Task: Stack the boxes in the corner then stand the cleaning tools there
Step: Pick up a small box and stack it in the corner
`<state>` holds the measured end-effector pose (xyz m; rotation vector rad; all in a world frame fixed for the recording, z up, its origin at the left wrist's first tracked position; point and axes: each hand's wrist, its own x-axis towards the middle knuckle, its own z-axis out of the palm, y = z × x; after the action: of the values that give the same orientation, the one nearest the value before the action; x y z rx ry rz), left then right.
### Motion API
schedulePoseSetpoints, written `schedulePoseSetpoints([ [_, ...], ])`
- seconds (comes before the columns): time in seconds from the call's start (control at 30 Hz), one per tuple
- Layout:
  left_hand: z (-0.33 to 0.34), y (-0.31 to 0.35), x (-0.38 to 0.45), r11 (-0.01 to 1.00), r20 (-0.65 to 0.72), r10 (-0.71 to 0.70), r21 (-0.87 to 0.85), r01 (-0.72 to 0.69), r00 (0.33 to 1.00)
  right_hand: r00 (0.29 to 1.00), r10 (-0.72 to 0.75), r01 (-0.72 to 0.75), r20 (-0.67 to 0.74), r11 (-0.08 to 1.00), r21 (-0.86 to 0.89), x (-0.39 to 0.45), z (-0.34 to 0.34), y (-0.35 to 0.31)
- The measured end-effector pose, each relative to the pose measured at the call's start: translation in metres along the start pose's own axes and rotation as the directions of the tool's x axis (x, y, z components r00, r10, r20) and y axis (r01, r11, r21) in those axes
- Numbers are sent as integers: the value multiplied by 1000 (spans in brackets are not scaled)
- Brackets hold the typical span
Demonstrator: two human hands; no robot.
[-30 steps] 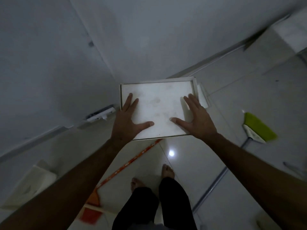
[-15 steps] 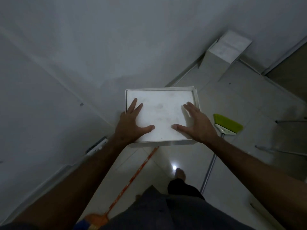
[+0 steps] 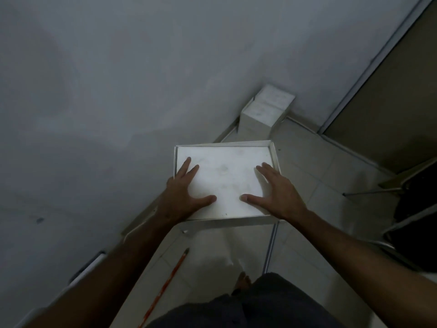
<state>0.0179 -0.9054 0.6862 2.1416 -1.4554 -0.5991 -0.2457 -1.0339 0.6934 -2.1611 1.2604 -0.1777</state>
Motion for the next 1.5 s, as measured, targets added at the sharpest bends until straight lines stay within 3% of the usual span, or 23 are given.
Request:
schedulePoseSetpoints([
  [0.2, 18, 78, 74, 997, 69, 71, -8, -71, 995, 996, 67, -68, -63, 998, -12, 25, -71, 52],
  [0.53, 62, 151, 233, 973, 154, 228, -20, -228, 961, 970, 192, -189, -150, 981, 37, 106, -141, 129],
  [1.17, 104, 216, 626, 908, 246, 416, -64, -413, 876, 880, 409, -385, -243, 912, 143, 414, -243, 214],
  [1.5, 169, 235, 814, 905, 331, 417, -65, -420, 847, 839, 498, -453, -221, 863, 223, 573, -261, 295],
])
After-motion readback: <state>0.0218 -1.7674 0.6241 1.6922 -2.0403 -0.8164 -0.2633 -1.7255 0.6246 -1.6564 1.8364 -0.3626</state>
